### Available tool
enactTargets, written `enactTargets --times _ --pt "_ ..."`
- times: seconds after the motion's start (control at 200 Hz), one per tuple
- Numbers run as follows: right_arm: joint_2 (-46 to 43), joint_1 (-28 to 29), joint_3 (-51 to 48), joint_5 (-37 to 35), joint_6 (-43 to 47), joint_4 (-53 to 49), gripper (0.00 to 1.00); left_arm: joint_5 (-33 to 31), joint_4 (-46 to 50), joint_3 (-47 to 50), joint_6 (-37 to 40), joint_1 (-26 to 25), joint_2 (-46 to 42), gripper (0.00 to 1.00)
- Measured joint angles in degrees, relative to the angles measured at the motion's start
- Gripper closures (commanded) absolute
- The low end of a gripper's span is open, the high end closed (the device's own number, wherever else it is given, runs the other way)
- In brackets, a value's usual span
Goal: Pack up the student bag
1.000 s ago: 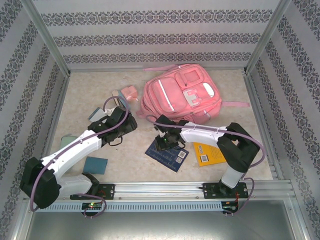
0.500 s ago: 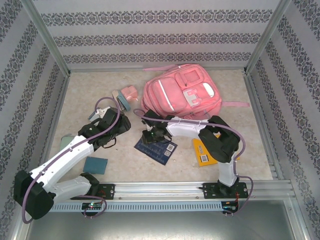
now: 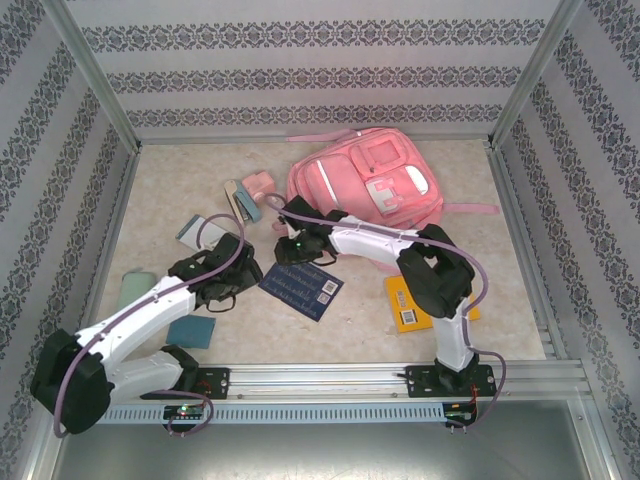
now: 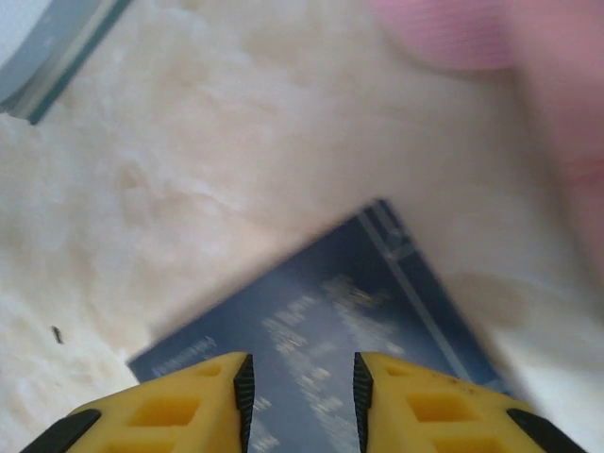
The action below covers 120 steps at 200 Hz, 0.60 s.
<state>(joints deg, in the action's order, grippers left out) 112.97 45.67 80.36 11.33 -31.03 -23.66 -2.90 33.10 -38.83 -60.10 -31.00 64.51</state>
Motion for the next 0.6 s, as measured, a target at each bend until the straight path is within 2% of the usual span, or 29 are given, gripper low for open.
enactTargets --times 0.155,0.285,0.44,0.6 --pt "-3.5 -3.3 -5.9 -0.3 1.7 -0.6 0.6 7.0 -6.8 4.3 -3.7 0.0 4.9 0.42" --pt "-3.6 -4.3 -10.1 -0.3 2.8 -0.8 0.6 10.2 -11.3 4.9 -5.3 0.0 8.4 0.46" --pt "-4.3 -4.7 -12.9 0.2 3.1 0.4 0.61 12.4 -16.5 4.9 -6.4 0.0 13.1 0.54" --pt "-4.6 -4.6 -13.7 0.7 2.9 1.3 0.64 12.3 -16.0 3.0 -6.6 0.0 15.4 0.59"
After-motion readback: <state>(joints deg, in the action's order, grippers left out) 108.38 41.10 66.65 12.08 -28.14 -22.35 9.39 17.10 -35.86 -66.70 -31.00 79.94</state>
